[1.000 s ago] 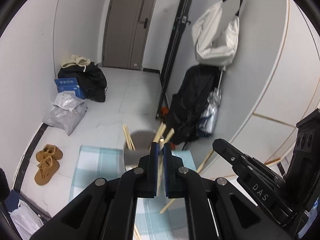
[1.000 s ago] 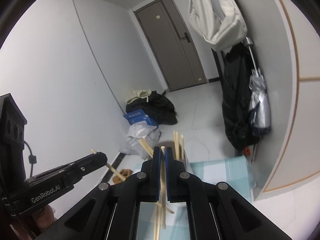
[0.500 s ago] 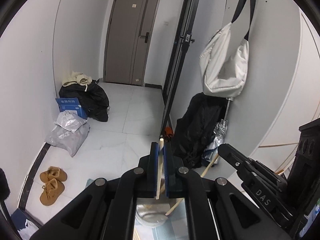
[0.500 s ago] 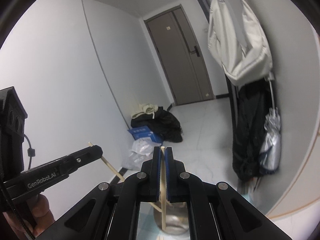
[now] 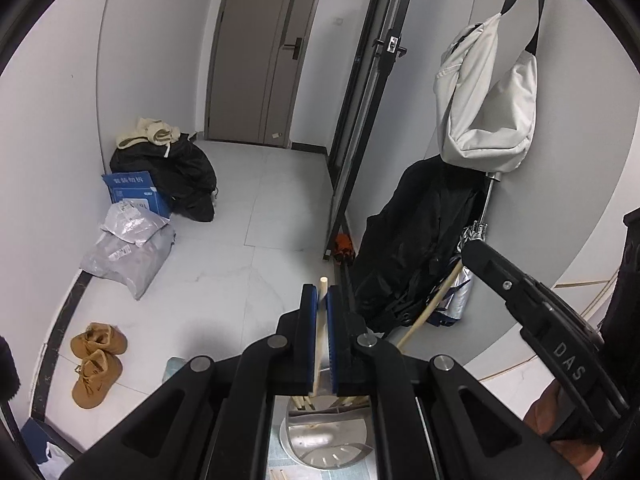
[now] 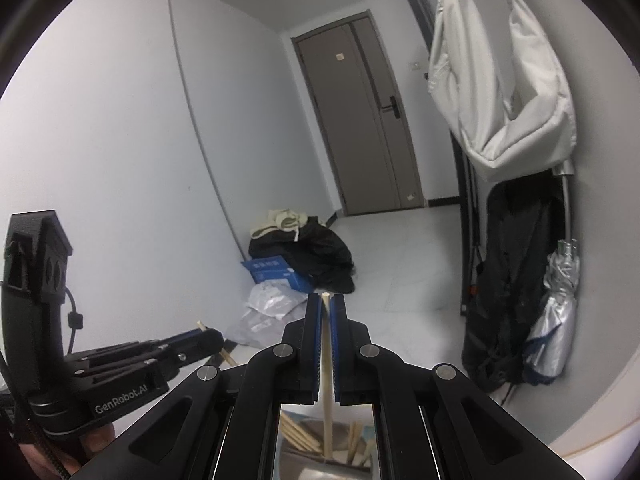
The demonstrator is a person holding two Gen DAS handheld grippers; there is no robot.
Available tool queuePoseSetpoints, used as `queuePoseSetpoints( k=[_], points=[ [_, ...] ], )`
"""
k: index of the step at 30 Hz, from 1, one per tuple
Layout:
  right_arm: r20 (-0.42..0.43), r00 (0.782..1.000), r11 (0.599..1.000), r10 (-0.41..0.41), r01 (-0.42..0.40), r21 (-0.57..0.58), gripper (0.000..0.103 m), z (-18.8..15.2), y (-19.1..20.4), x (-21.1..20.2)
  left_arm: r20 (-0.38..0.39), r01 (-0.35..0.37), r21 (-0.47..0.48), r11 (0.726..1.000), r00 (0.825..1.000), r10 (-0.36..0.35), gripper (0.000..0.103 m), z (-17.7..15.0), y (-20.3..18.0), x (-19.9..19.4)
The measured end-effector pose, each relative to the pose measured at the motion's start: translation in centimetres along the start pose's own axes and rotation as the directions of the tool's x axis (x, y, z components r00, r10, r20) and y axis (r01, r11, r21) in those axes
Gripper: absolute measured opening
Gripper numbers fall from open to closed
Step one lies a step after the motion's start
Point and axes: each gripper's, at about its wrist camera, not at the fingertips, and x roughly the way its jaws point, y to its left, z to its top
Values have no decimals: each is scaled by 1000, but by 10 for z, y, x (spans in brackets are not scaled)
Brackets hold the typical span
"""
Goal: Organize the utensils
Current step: 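Lower both chopsticks into the holder and open both grippers, then withdraw both open grippers up and back from the holder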
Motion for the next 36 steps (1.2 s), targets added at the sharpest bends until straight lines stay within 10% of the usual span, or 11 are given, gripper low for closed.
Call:
queuePoseSetpoints(
  k=[27,36],
  points=[
    [-202,979,1000,13,-15,-6,6,-69,-7,49,-105,73,-4,997,992,-73,2,-36,13,40],
    [-274,962,995,12,15,97,13,-94,-22,42,-126,41,-2,999,991,-41,46,-48,8,26]
  ],
)
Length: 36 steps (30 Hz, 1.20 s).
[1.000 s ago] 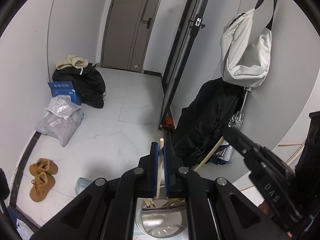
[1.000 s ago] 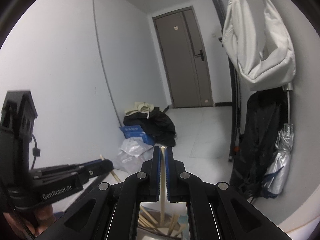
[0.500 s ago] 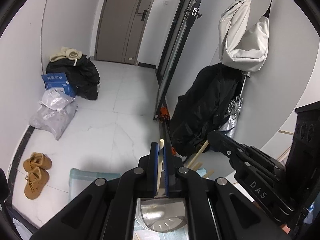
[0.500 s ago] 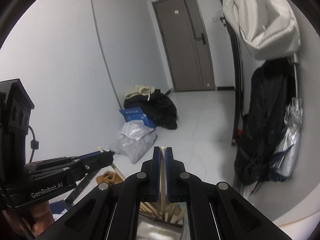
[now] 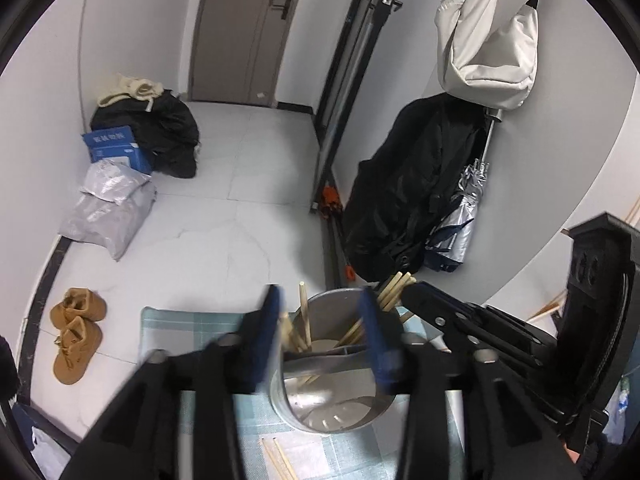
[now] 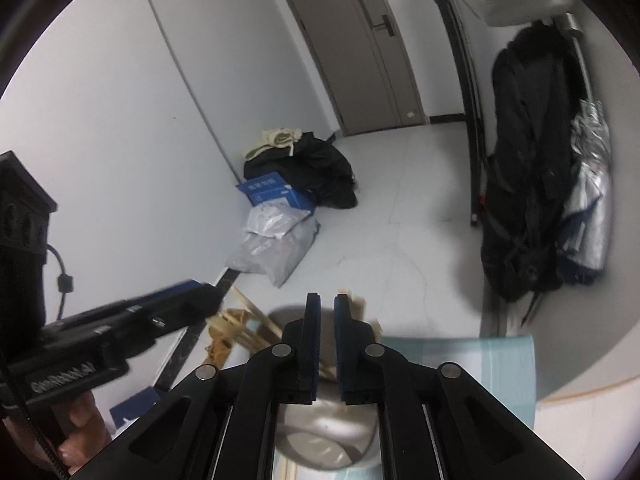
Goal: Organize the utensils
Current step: 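Withdraw both open grippers up and back from the holder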
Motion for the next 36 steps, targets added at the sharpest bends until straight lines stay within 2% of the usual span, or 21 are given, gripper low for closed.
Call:
queuePoseSetpoints(
  k=[1,4,8,10,12,14,16,19,23,26,32,34,36],
  points=[
    [9,1000,1000,-7,7,3,16,-3,-1,-6,13,-13,-6,1000,1000,13,50,-2,-1,-5],
    [15,1000,1000,-17,17,19,18,-9,-4,-19,0,-32,-24,999,999,32,50,-5,-2,-12],
    [45,999,999,-28,28,17,19,-14,1,-40,45,-66,-18,998,997,67,54,-12,-8,-31],
    [70,997,999,-36,35,10,28,-16,6,-51,57,-86,-23,996,995,87,61,-15,-10,-39],
    [99,994,999,-37,38,-6,35,-19,13,-65,61,-100,-25,995,993,101,62,-18,-14,-47],
    [126,991,999,-42,45,-23,39,-23,20,-78,71,-108,-25,994,991,110,62,-23,-17,-56],
    [144,989,998,-40,46,-34,42,-28,25,-89,91,-118,-27,993,989,120,71,-28,-20,-64],
    [166,985,998,-49,55,-35,52,-37,32,-104,121,-153,-30,988,980,155,76,-37,-21,-75],
    [194,980,998,-40,48,-38,57,-51,41,-123,155,-187,-22,982,970,188,76,-49,-22,-86],
    [219,975,997,-39,52,-51,62,-62,48,-133,175,-209,-40,977,961,212,85,-56,-19,-92],
    [236,970,996,-53,69,-62,70,-86,55,-141,202,-233,-53,971,950,239,90,-76,-16,-100],
    [236,969,995,-66,81,-58,77,-93,56,-141,213,-243,-51,969,945,248,93,-83,-16,-102],
    [239,969,995,-64,80,-60,77,-100,56,-142,220,-246,-47,968,943,250,94,-90,-15,-102]
  ],
)
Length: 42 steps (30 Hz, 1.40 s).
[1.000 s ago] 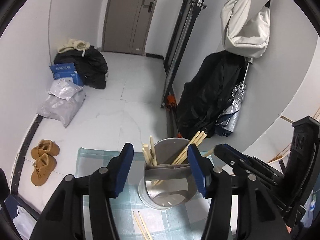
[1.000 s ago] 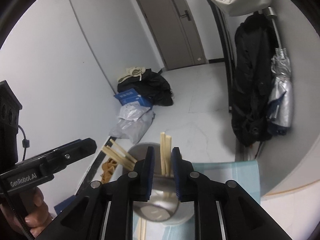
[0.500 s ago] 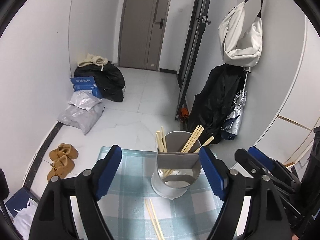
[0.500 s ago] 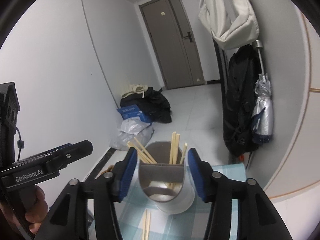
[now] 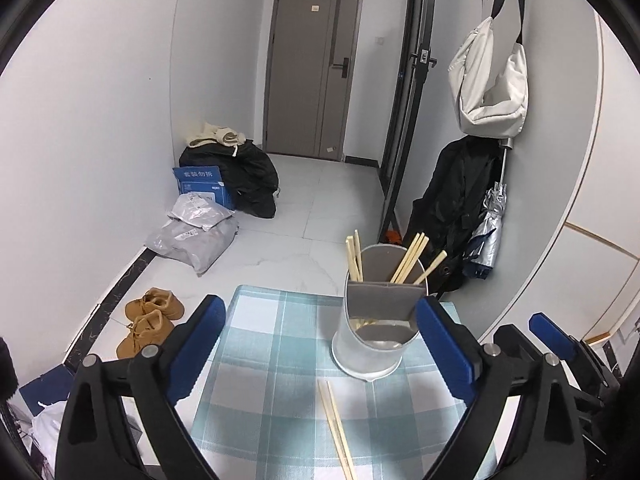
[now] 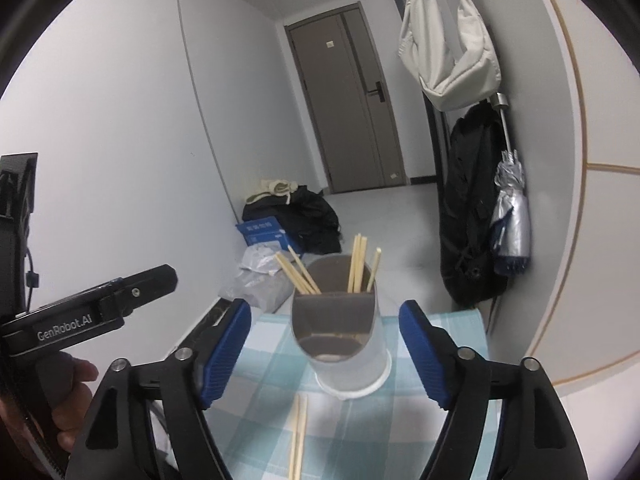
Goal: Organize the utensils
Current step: 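Withdraw both open grippers up and back from the holder, then lower the right gripper onto the last chopsticks and close on one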
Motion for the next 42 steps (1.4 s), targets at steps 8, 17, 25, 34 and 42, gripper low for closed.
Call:
queuePoseSetpoints(
  k=[8,17,25,34,42],
  points=[
    [-42,999,1000,-21,21,-10,83,-28,-1,4,10,-1,16,1000,1000,1,95,-31,6,7],
    [-158,986,997,-57,50,-52,83,-64,-7,28,-72,1,-32,999,997,-4,95,-66,18,42],
    [-283,955,996,-88,76,-55,83,-92,-17,61,-146,-23,-48,999,989,16,95,-86,36,66],
    [-448,888,988,-98,35,-148,83,-118,-5,105,-190,-66,-175,982,981,33,94,-86,75,73],
    [-525,847,988,-88,5,-157,82,-128,8,146,-183,-50,-195,980,983,14,94,-81,79,68]
  ],
)
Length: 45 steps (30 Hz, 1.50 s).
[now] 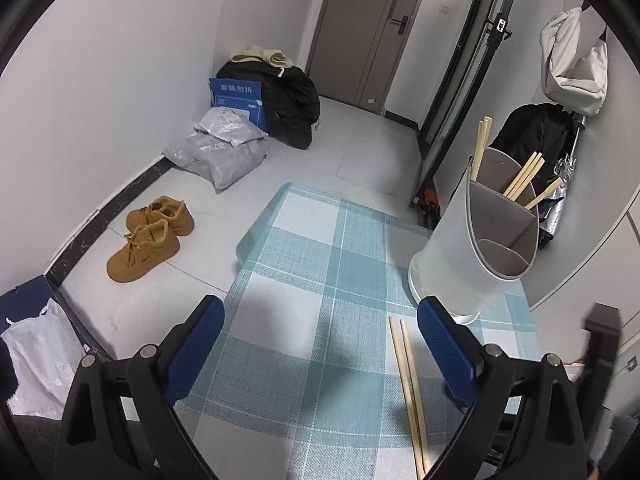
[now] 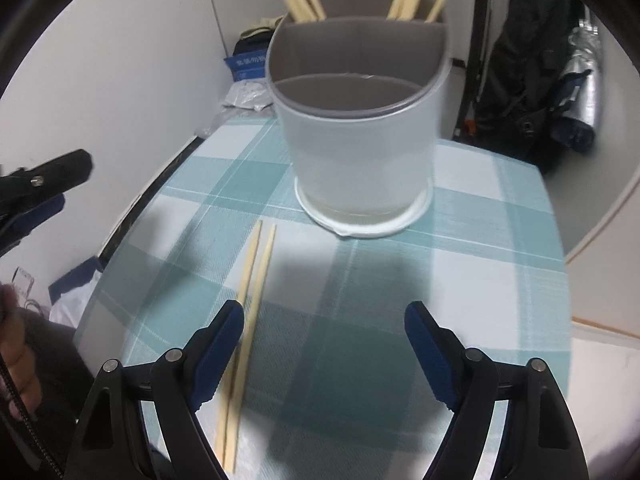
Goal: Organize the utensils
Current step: 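Lower the right gripper onto the last chopsticks and close on one, then lift the chopstick with the right gripper while the left gripper grasps the last chopstick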
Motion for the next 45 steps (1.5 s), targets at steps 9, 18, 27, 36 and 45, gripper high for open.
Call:
queuePoseSetpoints(
  k=[9,18,27,36,45],
  points=[
    [-56,998,998,-19,16,-57,74,12,14,30,-76,-30,-100,995,997,23,94,7,26,15],
    [-66,997,992,-30,22,-124,53,16,26,36,-117,-47,-173,984,993,27,94,10,43,24],
    [-89,995,991,-52,41,-126,38,18,28,39,-124,-31,-182,983,992,8,94,12,44,24],
    [-102,995,975,-9,-14,-223,9,24,46,44,-133,-28,-203,979,991,1,94,12,49,24],
    [-184,983,956,12,-65,-286,5,3,32,26,-134,-7,-225,974,991,-24,94,14,51,25]
  ],
)
